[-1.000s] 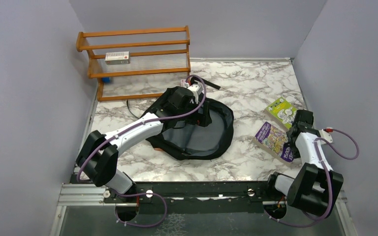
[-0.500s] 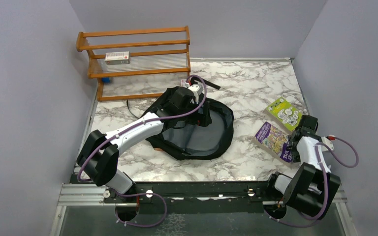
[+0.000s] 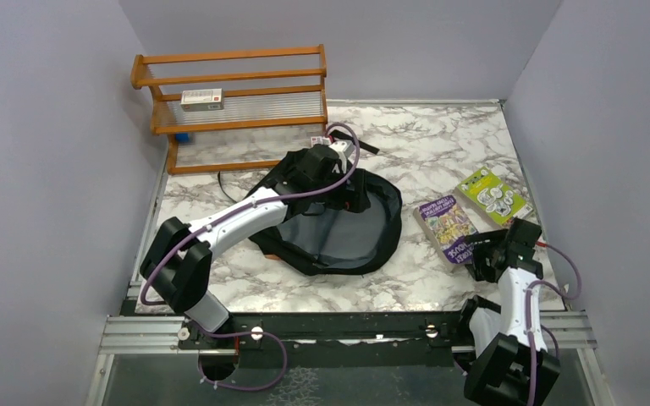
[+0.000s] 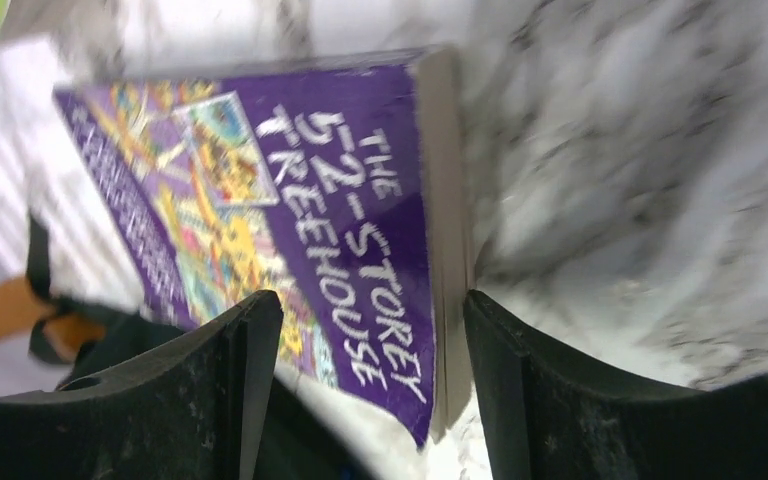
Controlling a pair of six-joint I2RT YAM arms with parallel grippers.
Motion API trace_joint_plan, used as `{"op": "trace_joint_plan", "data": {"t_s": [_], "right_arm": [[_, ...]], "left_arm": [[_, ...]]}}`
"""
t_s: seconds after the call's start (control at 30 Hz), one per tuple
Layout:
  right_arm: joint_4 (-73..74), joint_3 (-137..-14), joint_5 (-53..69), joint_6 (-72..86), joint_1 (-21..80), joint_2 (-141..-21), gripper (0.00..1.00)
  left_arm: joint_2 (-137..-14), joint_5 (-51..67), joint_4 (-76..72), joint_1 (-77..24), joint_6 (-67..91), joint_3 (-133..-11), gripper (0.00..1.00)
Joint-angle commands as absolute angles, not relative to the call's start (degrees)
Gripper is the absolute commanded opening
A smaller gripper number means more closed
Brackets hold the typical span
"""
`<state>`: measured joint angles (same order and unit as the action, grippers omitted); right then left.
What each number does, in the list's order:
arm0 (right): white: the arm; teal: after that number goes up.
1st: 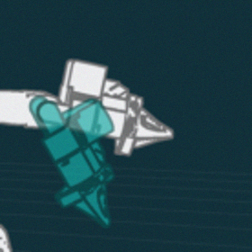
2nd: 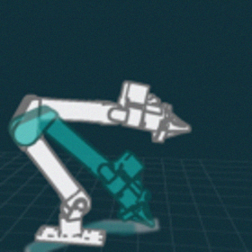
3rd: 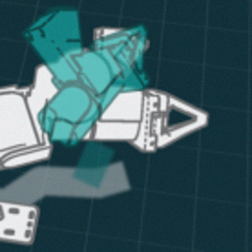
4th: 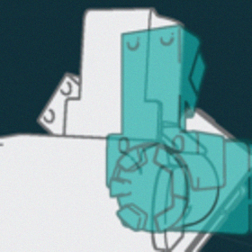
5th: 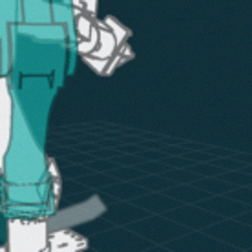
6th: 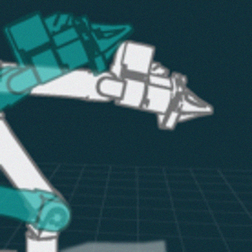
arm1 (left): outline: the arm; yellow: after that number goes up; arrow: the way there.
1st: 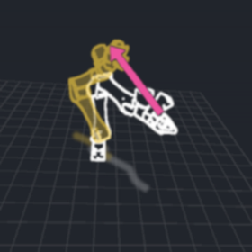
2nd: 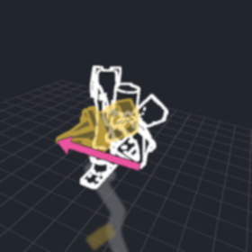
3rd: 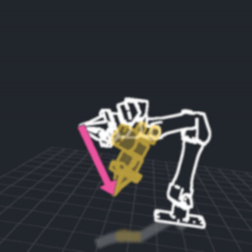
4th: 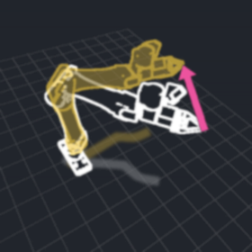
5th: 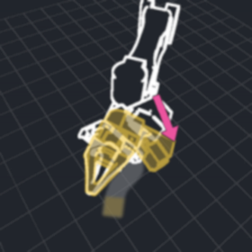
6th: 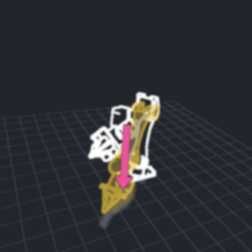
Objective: Pack the student bag
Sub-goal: Pick up the book from the center of the board.
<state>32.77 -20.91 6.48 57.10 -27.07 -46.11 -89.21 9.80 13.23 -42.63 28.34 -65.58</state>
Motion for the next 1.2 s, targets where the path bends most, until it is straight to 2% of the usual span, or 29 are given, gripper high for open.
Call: {"op": "trace_joint_plan", "data": {"t_s": [0.0,0.1,0.17,0.37,0.6,0.7,0.87,1.17], "right_arm": [[31.9,-22.2,24.3,53.5,-26.3,-44.4,0.71],[28.8,-23.8,31.7,50.2,-25.5,-45.1,0.71],[29.6,-27.2,31.2,45.5,-25.5,-45.8,0.71],[34.0,-37.0,11.2,35.1,-25.6,-48.1,0.77],[26.5,-37.4,4.1,32.5,-25.5,-57.4,0.8],[28.4,-40.2,5.0,31.1,-25.5,-57.9,0.81],[31.3,-44.9,7.9,30.2,-25.5,-51.1,0.81],[32.5,-50.3,7.2,29.3,-25.5,-54.2,0.82]], "left_arm": [[-92.0,10.5,14.7,-44.3,31.7,-70.1,0.98],[-94.8,8.9,15.1,-47.1,33.3,-73.3,0.98],[-97.0,7.6,15.3,-49.1,34.3,-75.9,0.98],[-104.9,4.2,15.4,-55.2,39.3,-83.7,0.98],[-114.1,1.5,15.7,-58.6,47.1,-93.2,0.98],[-115.2,0.5,15.6,-58.9,49.2,-93.8,0.98],[-115.9,-3.9,15.6,-59.1,49.6,-94.5,0.98],[-117.4,-2.7,13.2,-59.6,49.9,-97.1,0.98]]}}
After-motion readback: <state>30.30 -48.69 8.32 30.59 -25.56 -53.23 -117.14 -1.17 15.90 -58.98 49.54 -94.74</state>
